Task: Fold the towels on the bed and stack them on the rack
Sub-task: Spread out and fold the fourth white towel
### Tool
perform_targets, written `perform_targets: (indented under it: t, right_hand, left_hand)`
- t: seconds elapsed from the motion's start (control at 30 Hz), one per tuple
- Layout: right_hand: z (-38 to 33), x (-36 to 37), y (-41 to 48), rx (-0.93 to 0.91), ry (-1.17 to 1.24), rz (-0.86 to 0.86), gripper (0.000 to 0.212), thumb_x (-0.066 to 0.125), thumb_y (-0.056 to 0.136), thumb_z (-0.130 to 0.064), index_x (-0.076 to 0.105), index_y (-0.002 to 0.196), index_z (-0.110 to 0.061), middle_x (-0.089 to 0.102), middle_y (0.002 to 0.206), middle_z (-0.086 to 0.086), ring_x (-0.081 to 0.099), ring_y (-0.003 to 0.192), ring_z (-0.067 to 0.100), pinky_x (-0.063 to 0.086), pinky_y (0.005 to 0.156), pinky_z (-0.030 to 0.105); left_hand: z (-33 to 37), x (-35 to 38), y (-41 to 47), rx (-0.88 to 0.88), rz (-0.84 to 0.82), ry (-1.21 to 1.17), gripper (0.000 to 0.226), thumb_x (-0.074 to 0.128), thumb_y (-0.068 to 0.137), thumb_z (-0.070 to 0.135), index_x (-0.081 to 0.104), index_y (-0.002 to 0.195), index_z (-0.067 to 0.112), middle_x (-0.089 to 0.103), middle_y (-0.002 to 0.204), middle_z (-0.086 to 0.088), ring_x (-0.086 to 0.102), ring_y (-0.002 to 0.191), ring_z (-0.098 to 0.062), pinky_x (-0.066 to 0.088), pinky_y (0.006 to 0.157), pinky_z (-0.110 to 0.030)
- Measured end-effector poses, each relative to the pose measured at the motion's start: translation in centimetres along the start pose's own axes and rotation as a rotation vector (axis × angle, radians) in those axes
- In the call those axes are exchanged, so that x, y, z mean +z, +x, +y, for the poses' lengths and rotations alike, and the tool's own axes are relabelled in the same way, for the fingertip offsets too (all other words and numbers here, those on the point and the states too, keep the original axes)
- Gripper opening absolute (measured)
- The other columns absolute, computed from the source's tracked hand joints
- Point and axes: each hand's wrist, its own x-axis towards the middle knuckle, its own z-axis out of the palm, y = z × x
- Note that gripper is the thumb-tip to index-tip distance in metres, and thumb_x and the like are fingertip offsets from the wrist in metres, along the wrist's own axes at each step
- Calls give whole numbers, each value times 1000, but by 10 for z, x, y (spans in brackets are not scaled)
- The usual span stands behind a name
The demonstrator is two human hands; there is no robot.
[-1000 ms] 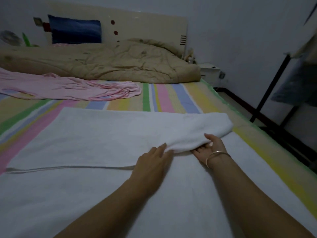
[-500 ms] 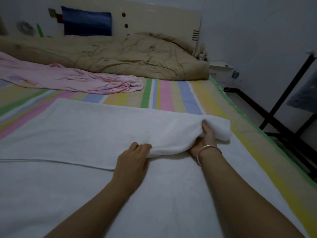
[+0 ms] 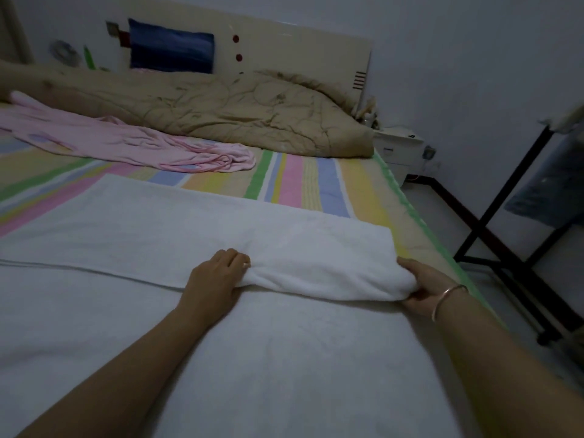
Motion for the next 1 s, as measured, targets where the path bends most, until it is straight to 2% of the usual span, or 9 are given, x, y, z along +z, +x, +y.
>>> perform_targets:
  t: [0.1, 0.17, 0.27, 0.43, 0.53, 0.63, 0.83, 0.93, 1.0]
  right_hand:
    - [7, -14, -8, 19, -219, -48, 17, 60, 90, -13, 63, 106, -7, 73, 79, 11, 70, 64, 26, 59, 51, 37]
    - [12, -17, -11, 24, -406, -5, 38, 73, 78, -13, 62, 112, 2, 70, 95, 18, 69, 78, 32, 59, 66, 47]
    - [8, -20, -16, -162, -587, 185, 37, 75, 80, -20, 59, 104, 5, 60, 104, 17, 60, 83, 32, 55, 65, 32]
    - [-13, -25, -20, -316, -478, 243, 48, 65, 90, -22, 54, 125, 9, 56, 111, 11, 52, 84, 27, 47, 72, 32]
    - [-4, -36, -15, -243, -842, 287, 60, 65, 89, -31, 49, 132, 8, 60, 106, 21, 55, 73, 30, 48, 67, 26]
    - [16, -43, -16, -210, -1180, 338, 62, 64, 88, -41, 53, 130, 3, 59, 126, 22, 59, 106, 37, 44, 85, 33]
    - [29, -44, -9, -328, -1108, 451, 50, 63, 88, -36, 47, 123, -4, 59, 118, 21, 58, 104, 40, 48, 86, 40]
    - [26, -43, -16, -570, -965, 519, 26, 61, 90, -27, 52, 110, -13, 62, 98, 18, 59, 89, 38, 47, 76, 37]
    - [29, -46, -18, -576, -1012, 510, 21, 59, 90, -20, 52, 109, -18, 63, 97, 16, 57, 84, 34, 46, 73, 35]
  left_hand:
    - [11, -11, -1, 38, 13, 67, 27, 75, 66, 15, 61, 88, 18, 58, 86, 1, 59, 74, -22, 36, 44, -28]
    - [16, -16, -1, 73, 34, 92, 18, 68, 69, 13, 61, 84, 19, 58, 81, 1, 59, 71, -22, 34, 44, -28]
    - [18, -23, 0, 72, 60, 79, 14, 53, 72, 18, 62, 82, 20, 59, 77, 3, 60, 69, -21, 35, 45, -27]
    - [15, -37, 7, 80, 54, 36, 29, 37, 82, 28, 65, 88, 25, 62, 80, 7, 62, 75, -19, 37, 45, -23]
    - [14, -33, 4, 120, -83, -14, 31, 39, 86, 30, 69, 94, 25, 66, 89, 6, 64, 85, -20, 49, 54, -30]
    - [16, -28, -7, 77, -221, -85, 24, 52, 89, 25, 68, 106, 29, 66, 105, 9, 62, 99, -16, 50, 71, -32]
    - [25, -38, -18, 138, -75, -11, 8, 43, 85, 30, 50, 84, 26, 56, 80, 7, 58, 70, -19, 38, 50, -28]
    - [28, -38, -21, 87, 17, 26, 13, 41, 83, 29, 53, 81, 27, 56, 75, 10, 56, 64, -14, 35, 46, -25]
    - [30, -35, -25, 76, -14, 34, 19, 41, 85, 29, 60, 84, 27, 61, 78, 11, 61, 69, -13, 39, 48, -25]
